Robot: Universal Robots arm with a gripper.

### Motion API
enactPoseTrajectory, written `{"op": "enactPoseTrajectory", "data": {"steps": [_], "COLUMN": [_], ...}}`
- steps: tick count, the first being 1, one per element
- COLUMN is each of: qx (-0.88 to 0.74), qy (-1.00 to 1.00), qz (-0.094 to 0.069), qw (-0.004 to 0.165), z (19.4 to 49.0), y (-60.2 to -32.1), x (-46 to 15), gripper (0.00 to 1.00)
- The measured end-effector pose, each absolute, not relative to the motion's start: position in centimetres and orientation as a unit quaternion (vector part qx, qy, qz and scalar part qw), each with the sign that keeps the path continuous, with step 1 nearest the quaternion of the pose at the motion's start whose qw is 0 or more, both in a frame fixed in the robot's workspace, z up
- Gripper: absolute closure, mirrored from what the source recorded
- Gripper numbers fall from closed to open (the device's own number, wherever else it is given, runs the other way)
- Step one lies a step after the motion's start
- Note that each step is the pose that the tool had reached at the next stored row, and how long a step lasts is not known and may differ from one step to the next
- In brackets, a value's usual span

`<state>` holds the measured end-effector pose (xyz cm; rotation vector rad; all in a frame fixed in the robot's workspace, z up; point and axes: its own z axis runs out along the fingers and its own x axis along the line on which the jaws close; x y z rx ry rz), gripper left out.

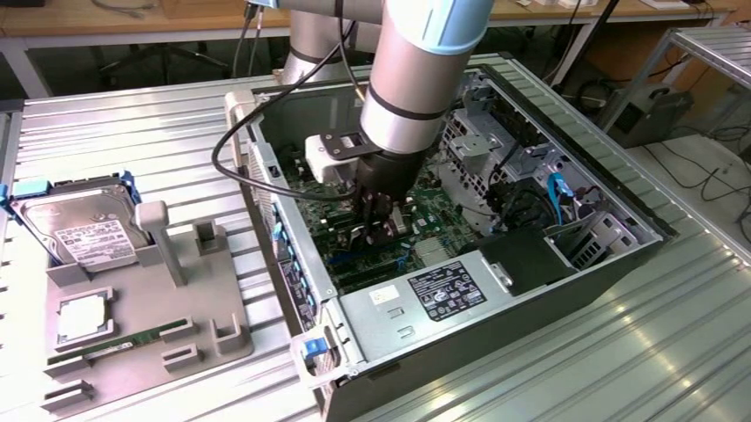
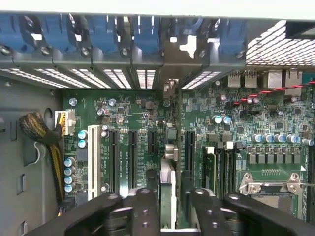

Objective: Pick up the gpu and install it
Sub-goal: 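Insert the gpu into the slot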

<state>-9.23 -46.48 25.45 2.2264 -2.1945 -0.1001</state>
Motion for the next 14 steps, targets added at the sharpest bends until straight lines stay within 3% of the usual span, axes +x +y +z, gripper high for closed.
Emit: {"op": "enactPoseTrajectory", "data": {"steps": [1,2,14], "qx": [0.712,0.712,0.712], "qy": [-0.702,-0.702,-0.702], "qz": [-0.032,-0.032,-0.032], "qw": [0.007,0.007,0.007], "z": [25.5,25.6,27.9], "y": [-46.5,-46.5,-46.4], "x": [-9.2,-9.2,-9.2], "gripper": [0.67,0.60,0.60]}}
